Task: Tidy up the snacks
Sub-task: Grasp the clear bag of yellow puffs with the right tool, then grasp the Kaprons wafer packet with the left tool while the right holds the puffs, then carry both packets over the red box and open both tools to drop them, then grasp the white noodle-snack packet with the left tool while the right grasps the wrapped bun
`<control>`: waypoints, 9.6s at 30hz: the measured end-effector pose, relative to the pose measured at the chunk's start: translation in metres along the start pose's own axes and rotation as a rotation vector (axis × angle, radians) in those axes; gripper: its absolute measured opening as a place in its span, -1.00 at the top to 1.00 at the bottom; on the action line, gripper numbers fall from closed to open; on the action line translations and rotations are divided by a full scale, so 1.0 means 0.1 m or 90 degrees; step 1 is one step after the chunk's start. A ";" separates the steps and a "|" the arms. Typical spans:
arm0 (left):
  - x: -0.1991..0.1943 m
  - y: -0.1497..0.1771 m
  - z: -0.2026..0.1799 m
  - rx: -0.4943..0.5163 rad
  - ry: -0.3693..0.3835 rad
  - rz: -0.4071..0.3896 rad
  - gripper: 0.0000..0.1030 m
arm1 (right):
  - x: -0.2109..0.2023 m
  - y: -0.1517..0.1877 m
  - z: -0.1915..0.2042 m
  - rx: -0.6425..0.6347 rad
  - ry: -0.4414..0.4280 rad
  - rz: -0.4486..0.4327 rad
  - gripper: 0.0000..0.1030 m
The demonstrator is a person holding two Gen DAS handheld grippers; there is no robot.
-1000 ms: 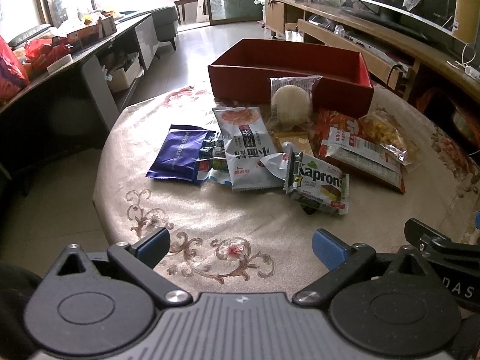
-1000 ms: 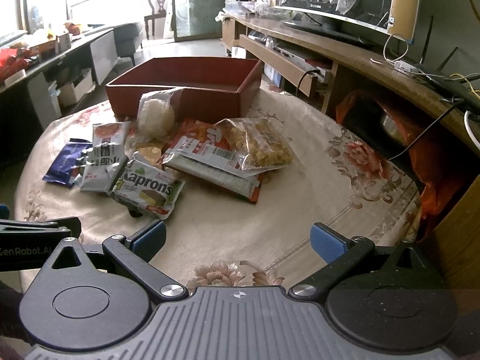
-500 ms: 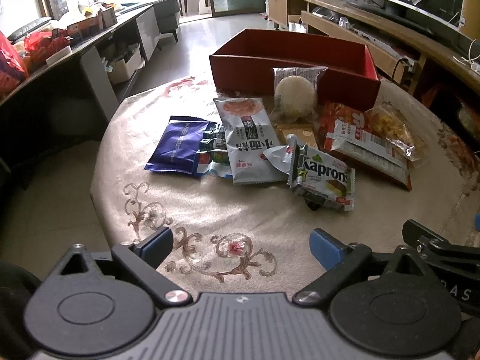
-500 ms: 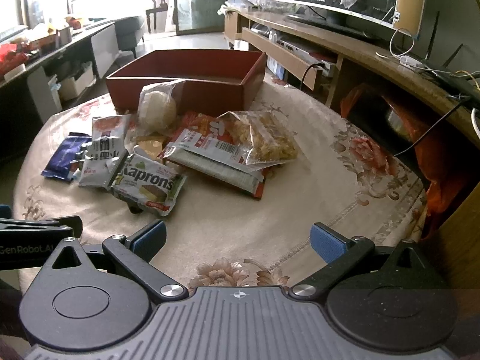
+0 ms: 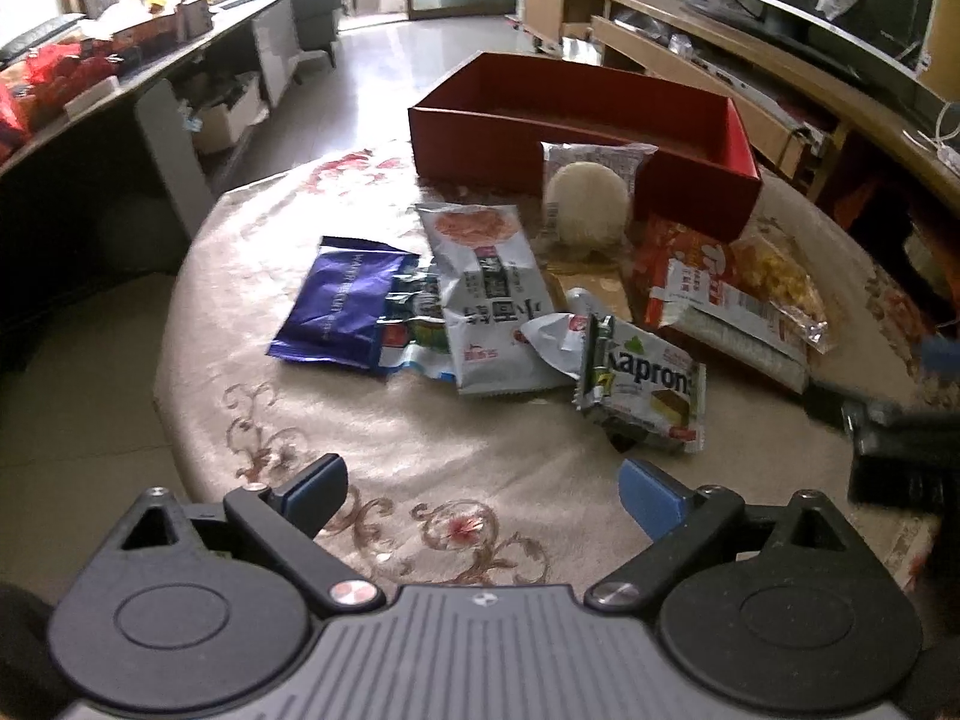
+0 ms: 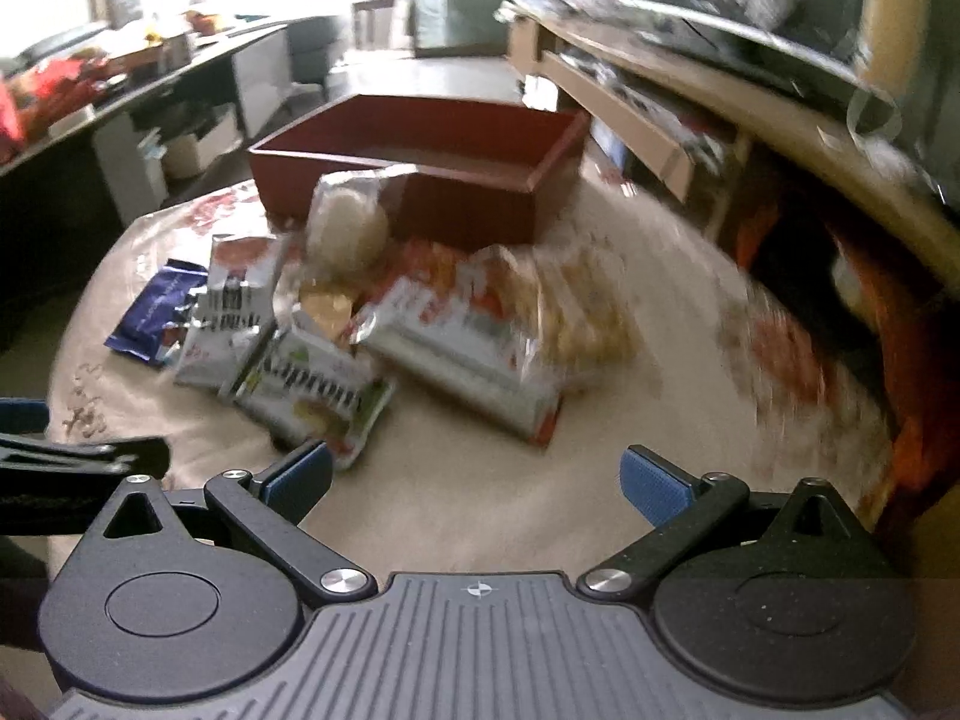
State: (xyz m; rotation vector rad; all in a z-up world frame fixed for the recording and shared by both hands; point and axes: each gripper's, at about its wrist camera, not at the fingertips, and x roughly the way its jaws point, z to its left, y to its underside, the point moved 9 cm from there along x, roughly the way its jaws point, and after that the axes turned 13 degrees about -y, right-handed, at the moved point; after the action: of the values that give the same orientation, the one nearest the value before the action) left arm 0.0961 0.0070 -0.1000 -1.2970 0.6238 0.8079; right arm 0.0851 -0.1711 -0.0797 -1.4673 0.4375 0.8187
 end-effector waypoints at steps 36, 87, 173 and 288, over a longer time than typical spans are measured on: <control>0.33 -0.24 -0.63 0.057 0.076 0.056 -0.95 | 0.72 -0.26 -0.81 0.027 -0.157 0.148 -0.50; 0.22 0.37 -1.46 0.409 0.167 0.092 -0.28 | 0.10 -0.23 -0.58 0.092 -0.167 0.088 -0.51; 1.81 -2.50 -0.65 -0.050 0.027 0.004 -0.31 | 1.79 -1.87 -0.72 0.140 -0.091 0.019 -0.68; 1.15 -0.35 0.00 -0.120 -0.010 0.158 -0.77 | 1.25 -0.67 0.25 0.079 -0.148 0.171 -0.33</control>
State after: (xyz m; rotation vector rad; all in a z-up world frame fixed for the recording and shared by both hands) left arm 0.1920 0.0241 -0.1708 -1.3988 0.7186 1.1014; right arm 0.2113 -0.1134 -0.1199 -1.1973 0.5060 1.1422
